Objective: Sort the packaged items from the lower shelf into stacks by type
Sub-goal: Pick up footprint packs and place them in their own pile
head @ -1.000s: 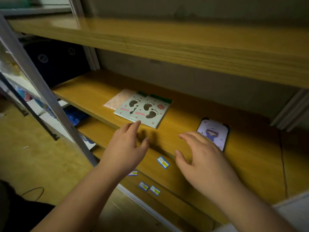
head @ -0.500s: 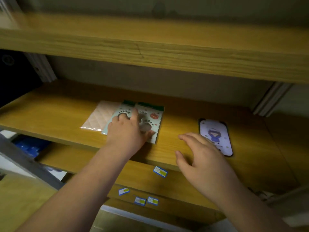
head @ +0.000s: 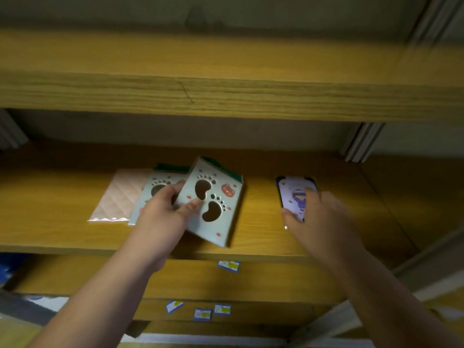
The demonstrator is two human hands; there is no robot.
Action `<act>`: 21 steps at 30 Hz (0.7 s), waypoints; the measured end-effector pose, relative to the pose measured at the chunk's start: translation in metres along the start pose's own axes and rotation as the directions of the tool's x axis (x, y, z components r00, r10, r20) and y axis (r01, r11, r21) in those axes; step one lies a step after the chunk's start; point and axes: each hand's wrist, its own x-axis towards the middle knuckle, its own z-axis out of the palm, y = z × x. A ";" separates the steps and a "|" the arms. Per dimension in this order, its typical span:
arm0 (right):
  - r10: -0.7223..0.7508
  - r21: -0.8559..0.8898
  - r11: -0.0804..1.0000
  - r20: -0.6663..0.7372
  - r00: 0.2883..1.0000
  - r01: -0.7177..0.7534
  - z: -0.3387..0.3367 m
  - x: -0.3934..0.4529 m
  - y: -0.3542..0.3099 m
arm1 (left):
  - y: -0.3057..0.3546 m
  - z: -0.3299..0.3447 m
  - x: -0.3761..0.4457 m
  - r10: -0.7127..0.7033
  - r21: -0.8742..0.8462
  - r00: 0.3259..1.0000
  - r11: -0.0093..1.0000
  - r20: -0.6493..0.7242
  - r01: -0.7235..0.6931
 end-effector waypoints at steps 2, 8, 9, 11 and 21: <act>0.056 -0.057 0.997 0.052 0.997 -0.053 0.003 0.006 0.005 | 0.000 0.009 -0.004 -0.022 -0.083 0.998 0.996 0.053 0.027; 0.092 -0.067 0.994 0.047 0.995 -0.089 0.003 0.007 0.005 | -0.005 0.025 -0.015 0.003 -0.139 0.992 0.990 0.127 0.015; 0.099 -0.033 0.995 0.053 0.994 -0.098 0.002 0.007 0.006 | -0.005 0.027 -0.016 -0.004 -0.151 0.990 0.988 0.139 0.025; 0.110 0.062 0.991 0.068 0.992 -0.114 -0.002 0.005 0.007 | -0.002 0.031 -0.017 -0.008 -0.171 0.990 0.985 0.138 0.031; 0.225 0.685 0.659 0.215 0.950 -0.311 -0.010 -0.006 0.037 | 0.008 0.049 -0.025 -0.046 -0.207 0.992 0.976 0.119 0.070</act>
